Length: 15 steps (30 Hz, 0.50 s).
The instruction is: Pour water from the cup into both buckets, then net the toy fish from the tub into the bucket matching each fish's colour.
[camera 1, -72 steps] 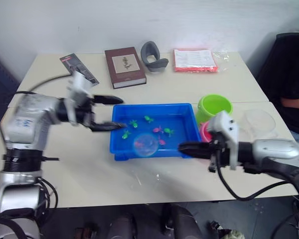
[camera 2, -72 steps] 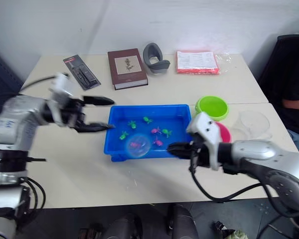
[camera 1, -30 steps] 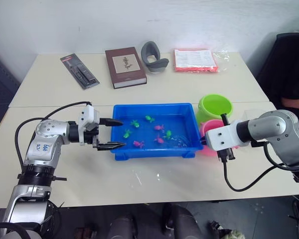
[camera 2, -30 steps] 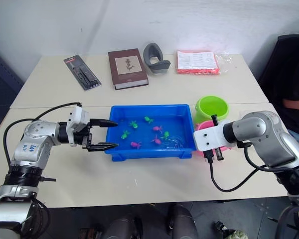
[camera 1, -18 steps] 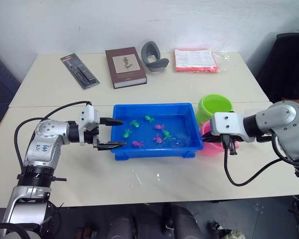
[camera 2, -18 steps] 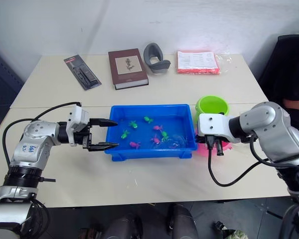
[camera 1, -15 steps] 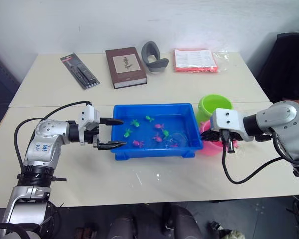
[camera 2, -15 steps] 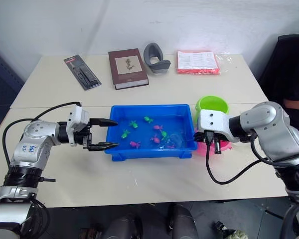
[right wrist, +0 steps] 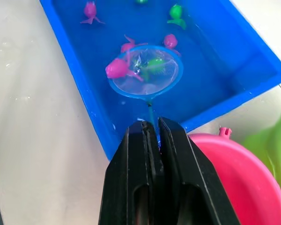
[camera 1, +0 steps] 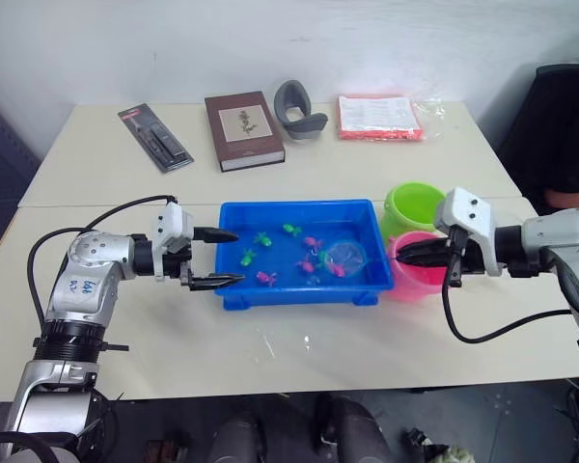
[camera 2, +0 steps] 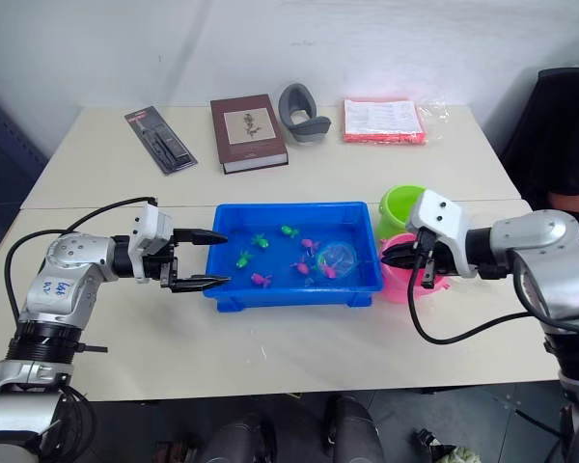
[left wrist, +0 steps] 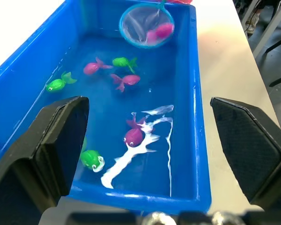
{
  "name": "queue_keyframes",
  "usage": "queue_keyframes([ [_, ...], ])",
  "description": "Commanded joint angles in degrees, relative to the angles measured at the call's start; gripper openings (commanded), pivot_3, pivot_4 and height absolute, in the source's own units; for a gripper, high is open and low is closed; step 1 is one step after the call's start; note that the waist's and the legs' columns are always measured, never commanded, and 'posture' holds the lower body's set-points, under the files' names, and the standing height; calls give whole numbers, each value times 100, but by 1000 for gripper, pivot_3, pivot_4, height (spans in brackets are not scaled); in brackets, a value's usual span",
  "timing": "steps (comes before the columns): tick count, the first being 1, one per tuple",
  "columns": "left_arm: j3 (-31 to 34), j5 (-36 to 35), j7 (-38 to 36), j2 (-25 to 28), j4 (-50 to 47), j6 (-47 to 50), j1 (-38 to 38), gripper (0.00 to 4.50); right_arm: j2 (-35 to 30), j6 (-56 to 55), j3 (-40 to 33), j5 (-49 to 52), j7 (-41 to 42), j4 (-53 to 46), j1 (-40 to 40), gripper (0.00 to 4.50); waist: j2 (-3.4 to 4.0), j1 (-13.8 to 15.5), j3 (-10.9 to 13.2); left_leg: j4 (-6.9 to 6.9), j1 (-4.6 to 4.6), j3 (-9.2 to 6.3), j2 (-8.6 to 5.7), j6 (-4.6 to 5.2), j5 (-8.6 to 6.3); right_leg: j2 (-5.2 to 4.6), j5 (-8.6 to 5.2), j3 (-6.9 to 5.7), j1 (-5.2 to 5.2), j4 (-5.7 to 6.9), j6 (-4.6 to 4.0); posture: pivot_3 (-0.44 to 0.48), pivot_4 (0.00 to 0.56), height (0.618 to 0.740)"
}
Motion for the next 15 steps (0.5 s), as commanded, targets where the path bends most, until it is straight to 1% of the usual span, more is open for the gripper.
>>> queue_keyframes([
  [1, 62, -237, -139, -5, -281, 82, 2, 4464, 24, 377, -1111, 523, -356, -575, 489, 0, 0, 28, 0, 0, -1, 0, 0, 0, 0, -1, 0, 0, 0, 0, 0, 0, 150, 740],
  [4, 48, -317, -134, -104, -321, 166, -77, 4464, 260, 816, -2279, 922, -767, -1299, 1254, 0, 0, 83, 0, 2, -4, -3, 0, 0, 0, -1, 0, 1, 0, 2, 0, 0, 150, 740],
  [7, 2, -365, -112, -252, -345, 233, -155, 4464, 473, 1074, -3173, 1148, -1150, -1836, 1888, 0, 0, 116, 0, 10, -6, -14, -1, 0, 0, -1, 1, 9, 4, 4, 0, 0, 150, 740],
  [12, -126, -339, -154, -502, -231, 212, -302, 4464, 797, 933, -4094, 1114, -1671, -2420, 2733, 0, 1, 116, 0, 13, 0, -12, -4, 1, 0, 2, 5, 22, 9, 7, 3, 0, 150, 740],
  [15, -206, -327, -118, -695, -199, 220, -398, 4464, 1116, 815, -4426, 1092, -2002, -2781, 3209, 0, 1, 113, 0, 11, 3, -8, -4, 1, 0, 9, 5, 23, 9, 7, 3, 0, 150, 740],
])
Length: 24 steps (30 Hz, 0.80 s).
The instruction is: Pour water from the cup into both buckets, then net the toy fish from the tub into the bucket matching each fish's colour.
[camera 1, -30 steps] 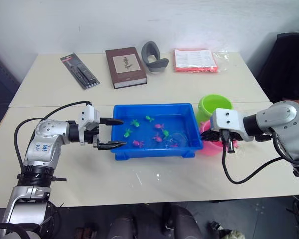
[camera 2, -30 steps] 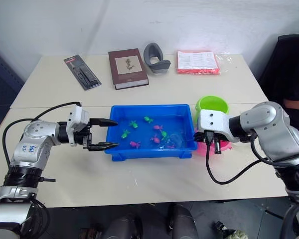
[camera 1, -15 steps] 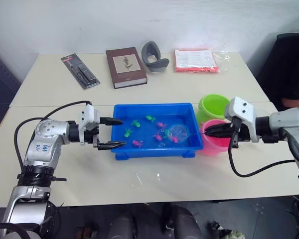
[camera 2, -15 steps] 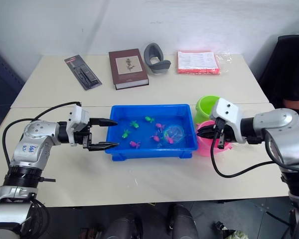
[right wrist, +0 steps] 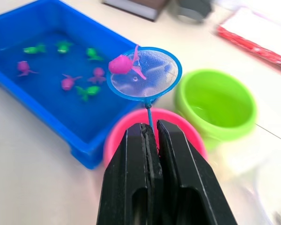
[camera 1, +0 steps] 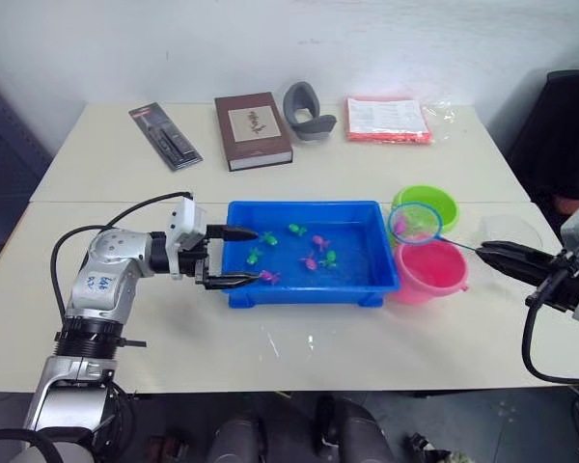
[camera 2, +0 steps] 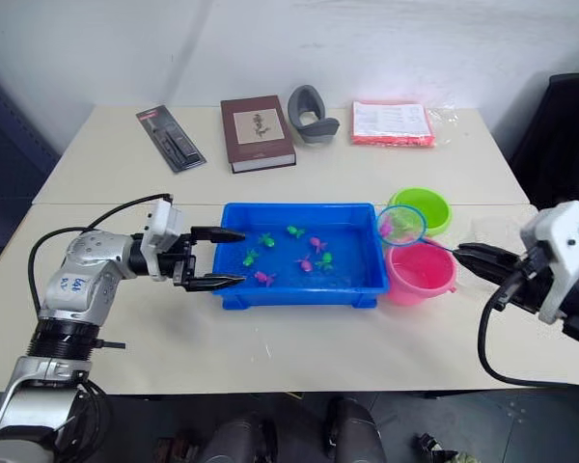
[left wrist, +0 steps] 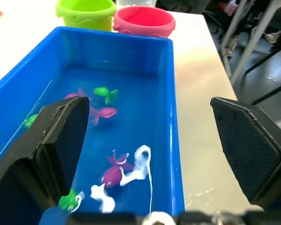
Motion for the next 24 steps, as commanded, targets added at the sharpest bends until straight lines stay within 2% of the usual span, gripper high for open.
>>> queue_keyframes([
  [1, -62, -71, 18, -147, -39, -11, -163, 4464, 296, -208, -499, -28, -410, -525, 407, 0, 0, -2, 0, -1, 1, 1, 0, 0, 0, 1, 0, 1, 0, 0, 0, 0, 150, 740],
  [8, -137, -36, -45, -295, 65, -46, -255, 4464, 697, -1036, -387, -537, -911, -732, 1233, 0, 1, -16, -1, -5, 13, 13, 0, 0, 0, 9, 0, 7, 0, 1, 0, 0, 150, 740],
  [14, -166, -45, -12, -426, 49, -101, -253, 4464, 645, -3868, 249, -2501, -1118, -247, 2007, 0, 4, -12, -2, -7, 21, 22, -2, 0, 0, 11, 0, 27, 0, -4, 0, 0, 150, 740],
  [17, -177, -32, 16, -480, 3, -109, -171, 4464, 771, -5261, 467, -3467, -1600, 51, 2226, 0, 4, -11, -2, -7, 22, 24, -4, 0, 0, 12, 0, 43, 0, -6, 0, 0, 150, 740],
  [19, -184, -11, 46, -507, -16, -142, -116, 4464, 680, -6083, 563, -4502, -2143, 294, 2372, 0, 4, -22, -2, -7, 24, 28, -3, 0, 0, 14, 0, 52, 0, -7, 0, 0, 150, 740],
  [24, -180, 4, 114, -601, 19, -235, -121, 4464, 819, -7074, 643, -5542, -2996, 832, 2545, 0, 4, -28, -2, -8, 35, 37, 1, -2, 0, 15, -2, 65, 0, -10, -2, 0, 150, 740],
])
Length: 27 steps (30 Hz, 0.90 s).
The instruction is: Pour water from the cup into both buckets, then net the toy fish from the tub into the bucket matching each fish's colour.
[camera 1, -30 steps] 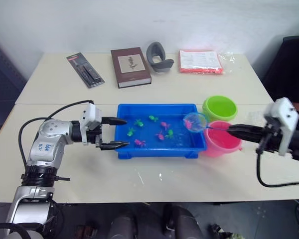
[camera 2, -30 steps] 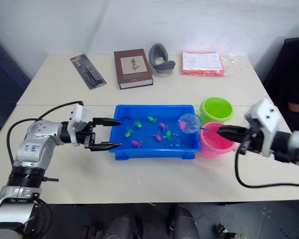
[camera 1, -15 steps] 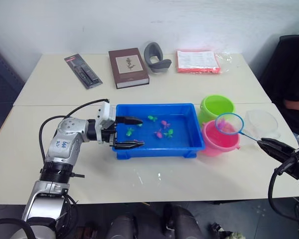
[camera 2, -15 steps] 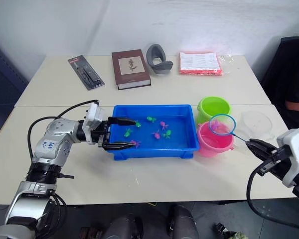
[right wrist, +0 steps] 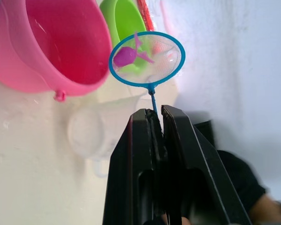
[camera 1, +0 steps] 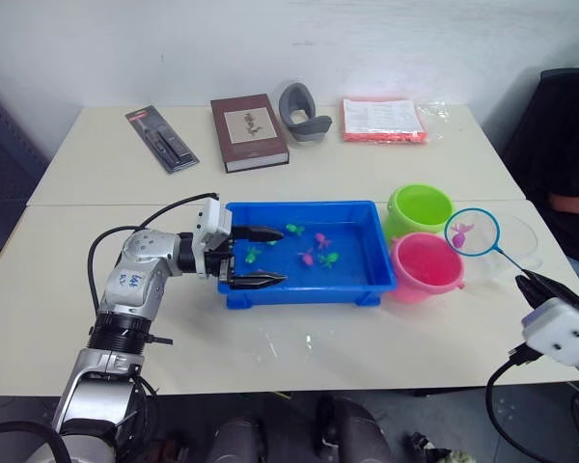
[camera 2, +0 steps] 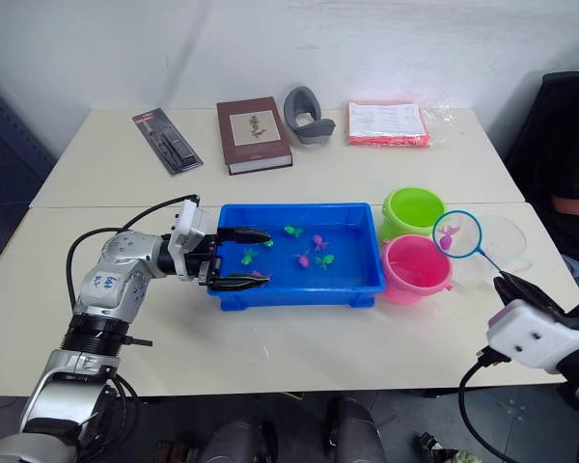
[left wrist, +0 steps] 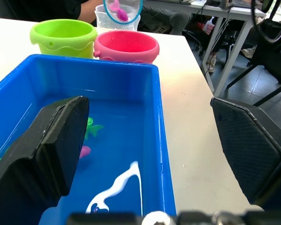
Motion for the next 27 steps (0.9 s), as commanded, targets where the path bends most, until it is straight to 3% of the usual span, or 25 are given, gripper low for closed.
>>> queue_keyframes([
  [1, 19, -17, 57, -56, -120, -165, -6, 4464, 37, -665, -31, -448, -439, 196, 136, 0, 1, 6, 0, 0, 0, 0, 0, 0, 0, 0, 0, 1, 0, 0, 0, 0, 150, 740],
  [11, -81, 110, 20, -102, -38, -568, 96, 4464, -101, -1382, 507, -815, -677, 550, -37, 0, 2, -16, -1, 0, 4, 4, 3, 0, 0, 1, -2, 7, 0, 1, -3, 0, 150, 740],
  [20, -58, 119, 137, -88, -166, -612, 221, 4464, -194, -1253, 303, -1040, -883, 728, -222, 0, 3, 2, -1, -1, 3, -1, 3, 1, 0, -1, -3, 4, 0, 2, -6, 0, 150, 740],
  [23, -35, 92, 179, -92, -192, -582, 240, 4464, -137, -1165, 351, -517, -612, 617, -100, 0, 3, 4, -1, 0, 4, 0, 2, 1, 0, -2, -3, 5, 0, 3, -6, 0, 150, 740],
  [27, 177, -6, 228, 65, -122, -501, 275, 4464, -138, -239, 344, 1299, 107, 21, -258, 0, 2, -2, -1, 1, 4, -1, 3, 1, 0, -2, -3, 5, 0, 4, -6, 0, 150, 740],
])
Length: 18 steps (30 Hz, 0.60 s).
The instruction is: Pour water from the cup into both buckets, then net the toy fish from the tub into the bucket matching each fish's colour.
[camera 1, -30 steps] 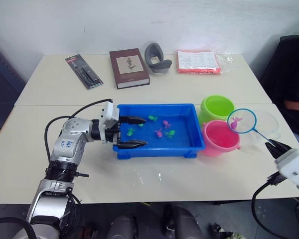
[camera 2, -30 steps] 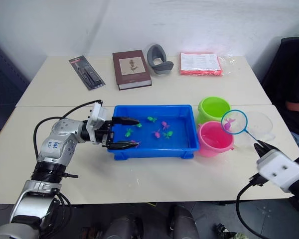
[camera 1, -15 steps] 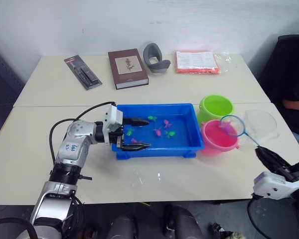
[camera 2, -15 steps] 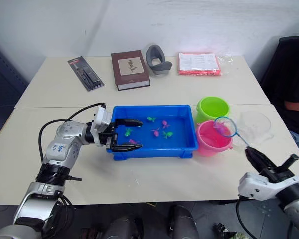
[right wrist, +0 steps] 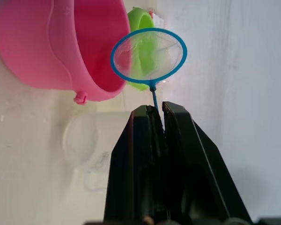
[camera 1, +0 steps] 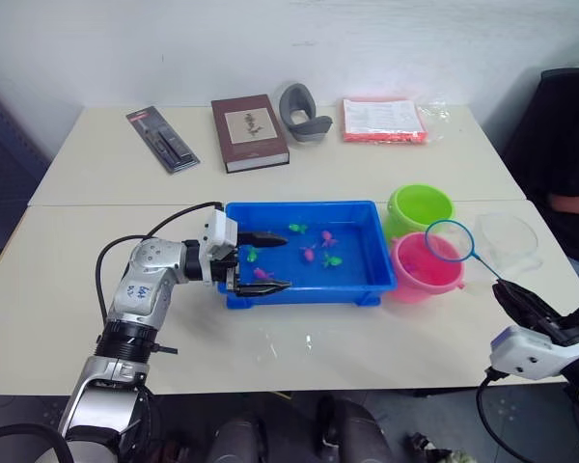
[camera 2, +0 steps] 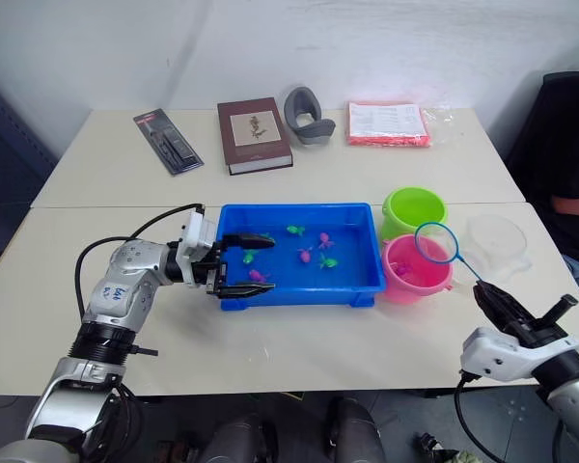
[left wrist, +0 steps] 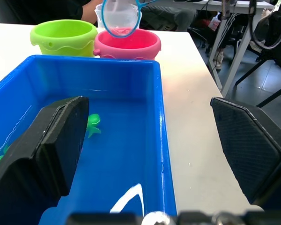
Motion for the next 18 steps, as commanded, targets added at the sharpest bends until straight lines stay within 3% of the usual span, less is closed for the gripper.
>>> queue_keyframes([
  [1, 293, -147, 22, 243, -129, 54, 104, 4464, -95, 1114, -38, 2058, 729, -887, -120, 0, 0, -14, 0, 0, 1, -1, 0, 0, 0, 0, 0, 0, 0, 1, 0, 0, 150, 740],
  [5, 569, -247, -60, 697, -155, 207, 351, 4464, -580, 3039, 144, 3939, 1277, -1770, -601, 0, 2, -117, -1, -2, 4, -12, 10, 1, -1, -9, -3, 0, 0, 5, -5, 0, 150, 740],
  [10, 859, -265, 35, 1089, -178, 248, 606, 4464, -1260, 5040, 995, 4699, 1157, -1857, -2017, 0, 2, -118, -1, 1, 2, -21, 8, 8, -5, -31, -3, -8, -1, 3, -7, 0, 150, 740],
  [14, 926, -289, 166, 1142, -319, 306, 708, 4464, -1422, 5933, 2018, 4280, 890, -1661, -2990, 0, 1, -18, -1, 0, -11, -30, 3, 10, -6, -38, -4, -22, -4, -2, -8, 0, 150, 740],
  [18, 964, -316, 291, 1098, -464, 351, 783, 4464, -1534, 5645, 3018, 3114, 722, -1214, -3662, 0, 1, 10, -1, 1, -18, -23, -6, 15, -9, -29, -1, -29, -6, 0, -3, 0, 150, 740],
])
